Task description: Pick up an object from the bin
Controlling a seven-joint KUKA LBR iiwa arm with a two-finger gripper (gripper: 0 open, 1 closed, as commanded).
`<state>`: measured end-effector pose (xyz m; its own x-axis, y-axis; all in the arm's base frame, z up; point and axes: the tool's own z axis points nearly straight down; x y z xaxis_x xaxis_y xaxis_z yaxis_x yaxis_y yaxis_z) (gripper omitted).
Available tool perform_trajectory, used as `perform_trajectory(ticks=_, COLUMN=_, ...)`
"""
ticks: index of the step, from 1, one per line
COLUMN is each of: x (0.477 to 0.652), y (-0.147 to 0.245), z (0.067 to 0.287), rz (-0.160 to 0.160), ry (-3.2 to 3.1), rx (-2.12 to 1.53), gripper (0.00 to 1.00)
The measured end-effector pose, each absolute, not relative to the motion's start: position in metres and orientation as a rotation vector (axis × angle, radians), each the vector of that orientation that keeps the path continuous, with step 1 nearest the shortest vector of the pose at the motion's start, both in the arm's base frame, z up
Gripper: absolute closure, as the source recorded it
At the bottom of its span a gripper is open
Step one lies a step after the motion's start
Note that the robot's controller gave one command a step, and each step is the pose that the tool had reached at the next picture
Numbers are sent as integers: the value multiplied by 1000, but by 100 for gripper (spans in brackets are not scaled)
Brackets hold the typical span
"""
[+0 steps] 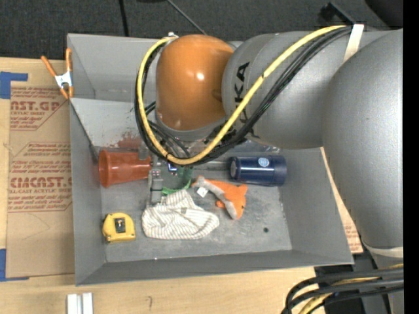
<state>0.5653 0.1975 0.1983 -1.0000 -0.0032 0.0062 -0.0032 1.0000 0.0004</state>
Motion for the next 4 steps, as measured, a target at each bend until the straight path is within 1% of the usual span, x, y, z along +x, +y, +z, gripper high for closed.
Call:
perform_trajectory(ticks=1, x=567, y=196, z=203, rz=-3, ry=-3143, rx=2, gripper=0)
perform_trajectory(ticks=2, x=552, y=186, z=150, rz=-5, ry=-3148, rx=-52, gripper=0)
perform_trajectory(ticks=3, x=566, y=175, z=106, rz=-1, ry=-3138, rx=182, gripper=0)
perform_trajectory(ticks=4, x=568, y=147, z=102, rz=-2, ry=-3125, rx=318, gripper=0)
